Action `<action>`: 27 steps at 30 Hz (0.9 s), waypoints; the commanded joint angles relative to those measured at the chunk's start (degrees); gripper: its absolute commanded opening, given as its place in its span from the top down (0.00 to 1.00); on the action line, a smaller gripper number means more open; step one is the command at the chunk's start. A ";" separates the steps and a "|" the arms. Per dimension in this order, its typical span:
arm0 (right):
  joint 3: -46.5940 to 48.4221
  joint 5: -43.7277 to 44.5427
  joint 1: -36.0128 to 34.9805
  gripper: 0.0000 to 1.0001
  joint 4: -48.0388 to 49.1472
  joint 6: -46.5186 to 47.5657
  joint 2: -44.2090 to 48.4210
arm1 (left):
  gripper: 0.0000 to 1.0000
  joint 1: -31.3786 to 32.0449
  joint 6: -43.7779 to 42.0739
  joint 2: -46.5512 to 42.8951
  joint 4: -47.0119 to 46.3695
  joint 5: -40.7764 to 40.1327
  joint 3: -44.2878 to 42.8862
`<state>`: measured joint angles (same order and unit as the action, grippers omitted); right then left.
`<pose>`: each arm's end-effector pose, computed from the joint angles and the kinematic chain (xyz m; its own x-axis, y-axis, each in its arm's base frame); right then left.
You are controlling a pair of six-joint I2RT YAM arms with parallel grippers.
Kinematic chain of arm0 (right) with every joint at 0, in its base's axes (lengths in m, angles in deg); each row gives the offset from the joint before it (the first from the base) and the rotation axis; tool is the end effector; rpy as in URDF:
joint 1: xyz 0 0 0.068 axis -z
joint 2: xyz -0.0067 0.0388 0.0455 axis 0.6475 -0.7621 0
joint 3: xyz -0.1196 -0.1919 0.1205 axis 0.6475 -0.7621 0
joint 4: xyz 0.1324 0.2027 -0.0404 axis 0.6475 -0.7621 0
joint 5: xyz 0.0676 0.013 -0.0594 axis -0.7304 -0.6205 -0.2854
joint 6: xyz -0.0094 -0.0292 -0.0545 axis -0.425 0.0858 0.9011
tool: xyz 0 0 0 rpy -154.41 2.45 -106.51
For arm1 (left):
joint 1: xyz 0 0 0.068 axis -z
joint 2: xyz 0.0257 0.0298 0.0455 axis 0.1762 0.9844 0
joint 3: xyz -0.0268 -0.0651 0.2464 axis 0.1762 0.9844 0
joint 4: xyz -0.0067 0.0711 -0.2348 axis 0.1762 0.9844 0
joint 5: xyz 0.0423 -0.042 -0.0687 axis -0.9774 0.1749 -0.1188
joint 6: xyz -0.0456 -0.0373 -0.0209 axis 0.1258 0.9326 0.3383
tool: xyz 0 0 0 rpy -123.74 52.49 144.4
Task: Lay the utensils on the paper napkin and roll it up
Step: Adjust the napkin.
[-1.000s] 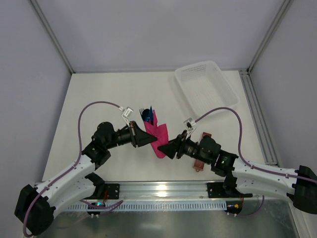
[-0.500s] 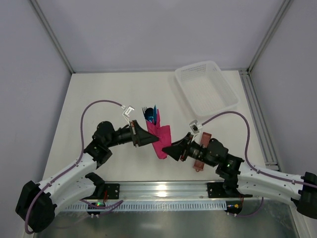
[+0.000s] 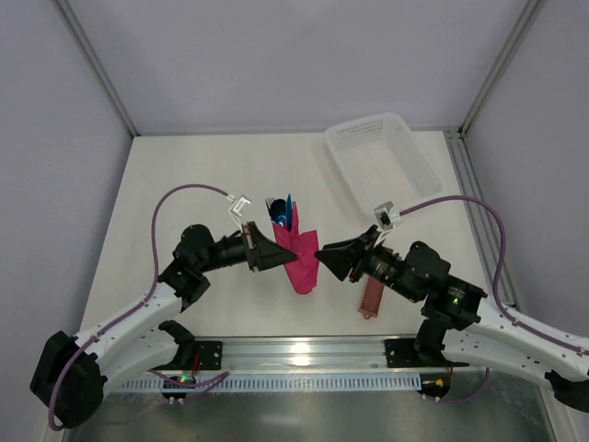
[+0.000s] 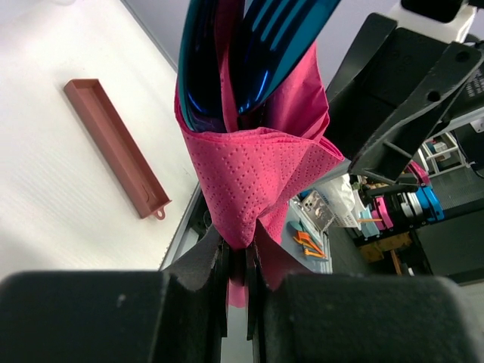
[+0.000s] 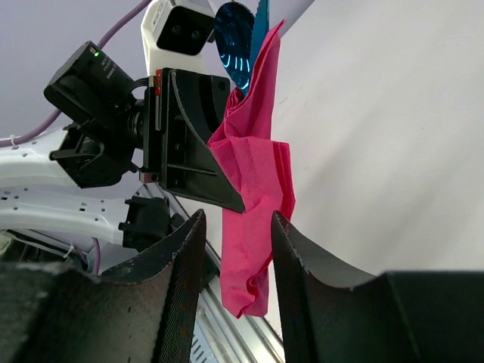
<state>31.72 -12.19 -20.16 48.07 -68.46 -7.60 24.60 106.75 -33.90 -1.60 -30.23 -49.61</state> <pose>0.0902 0.1466 0.3168 -0.4420 0.3133 -0.8405 -0.6626 0.5176 0.5413 0.1567 -0.1459 0.2679 -0.7889 -0.2324 -0.5689 0.5543 0.1304 -0.8220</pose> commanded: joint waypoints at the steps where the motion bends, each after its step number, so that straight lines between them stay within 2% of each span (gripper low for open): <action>1: 3.34 -0.96 -0.31 0.58 0.35 2.98 -3.96 | 1.00 -0.20 -1.18 -1.14 -2.32 -0.30 -1.12; 4: 4.92 -1.84 -0.66 0.58 3.43 4.55 -7.82 | 1.00 -0.20 -1.71 -2.37 -0.65 -0.92 -1.12; 9: 6.16 -1.57 -0.92 0.46 4.57 6.32 -12.40 | 1.00 -0.20 -1.98 -3.42 0.59 -1.01 -1.12; 15: 5.02 -2.98 -1.19 0.40 6.86 6.58 -14.34 | 1.00 -0.20 -1.54 -3.86 0.32 -0.75 -1.64; 25: 1.15 -4.04 -2.42 0.40 8.89 5.53 -11.26 | 1.00 -0.20 -1.97 -4.13 1.47 -1.18 -2.35; 27: 1.41 -1.67 -2.51 0.40 7.22 5.35 -9.86 | 1.00 -0.20 -2.41 -3.95 2.25 -1.62 -2.44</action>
<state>33.14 -15.38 -22.13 53.47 -63.26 -19.80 24.60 105.22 -36.68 3.08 -31.34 -49.63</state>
